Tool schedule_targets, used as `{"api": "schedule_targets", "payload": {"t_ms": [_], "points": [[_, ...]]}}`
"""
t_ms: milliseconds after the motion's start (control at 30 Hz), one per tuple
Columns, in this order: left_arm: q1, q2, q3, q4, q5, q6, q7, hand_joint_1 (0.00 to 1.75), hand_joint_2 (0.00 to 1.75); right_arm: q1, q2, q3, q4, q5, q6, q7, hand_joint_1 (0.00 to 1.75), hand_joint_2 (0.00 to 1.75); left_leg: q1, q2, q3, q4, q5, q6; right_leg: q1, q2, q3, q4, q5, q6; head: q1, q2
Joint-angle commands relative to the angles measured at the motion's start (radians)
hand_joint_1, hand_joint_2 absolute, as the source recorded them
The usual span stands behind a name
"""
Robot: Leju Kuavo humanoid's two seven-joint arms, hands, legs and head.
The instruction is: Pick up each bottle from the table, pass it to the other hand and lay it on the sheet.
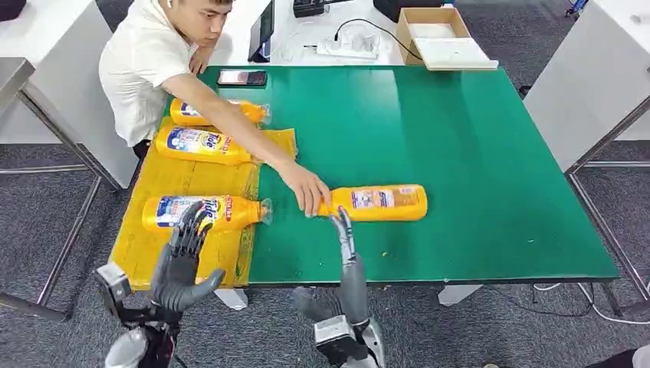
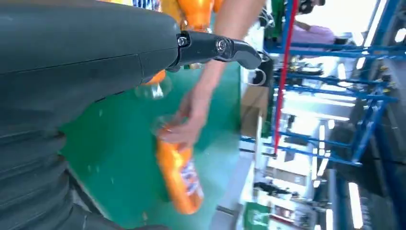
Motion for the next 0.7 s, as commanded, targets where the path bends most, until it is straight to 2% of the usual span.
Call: {"api": "schedule_targets", "payload": {"t_ms": [33,133,367,400,500,633,700], "points": [[0.107,-0.031,-0.093,-0.174,-0.077,0.080,-0.032,0.00,1.75,0.099,-0.013,-0.169,-0.205,0.005,-0.065,-0.031,0.00,1.75,0.001,-0.002,0.005,0.001,-0.002,-0.001,0.001,-0.004,0.005,0.001,-0.003,-0.002,-0.001,0.000],[0.097,-0.039,-0.099,-0.161,-0.117,0.127,-0.043,0.00,1.75,0.108,0.004,-0.200,-0.208,0.028,-0.085,-0.031,0.00,1.75,0.000,-0.001,0.004,0.000,-0.002,-0.001,0.001,-0.003,0.004,0.000,-0.002,-0.001,0.000,0.000],[0.100,-0.049,-0.117,-0.153,-0.125,0.136,-0.046,0.00,1.75,0.110,0.006,-0.212,-0.205,0.020,-0.085,-0.031,0.00,1.75,0.001,-0.001,0.003,0.000,-0.001,-0.001,0.001,-0.002,0.003,0.000,-0.001,-0.001,-0.001,0.000],[0.086,-0.032,-0.193,-0.137,-0.226,0.239,-0.085,0.00,1.75,0.111,0.051,-0.349,-0.191,0.114,-0.085,-0.031,0.00,1.75,0.001,-0.001,0.006,-0.001,-0.001,-0.001,0.001,-0.003,0.006,-0.001,-0.001,-0.001,-0.001,0.000],[0.082,-0.031,-0.197,-0.133,-0.228,0.245,-0.085,0.00,1.75,0.104,0.045,-0.363,-0.187,0.108,-0.085,-0.031,0.00,1.75,0.001,-0.002,0.008,-0.001,-0.002,-0.001,0.001,-0.005,0.009,0.000,-0.003,-0.001,0.000,0.000],[0.082,-0.024,-0.219,-0.126,-0.241,0.281,-0.089,0.00,1.75,0.079,0.103,-0.573,-0.138,0.064,-0.085,-0.031,0.00,1.75,0.001,-0.002,0.007,-0.001,-0.001,-0.001,0.001,-0.004,0.007,-0.001,-0.002,-0.001,0.000,0.000],[0.078,-0.022,-0.230,-0.120,-0.242,0.291,-0.090,0.00,1.75,0.057,0.098,-0.657,-0.078,0.165,-0.085,-0.031,0.00,1.75,0.000,-0.001,0.005,-0.002,0.000,-0.001,0.000,-0.003,0.005,-0.001,0.000,-0.001,-0.001,0.000]]}}
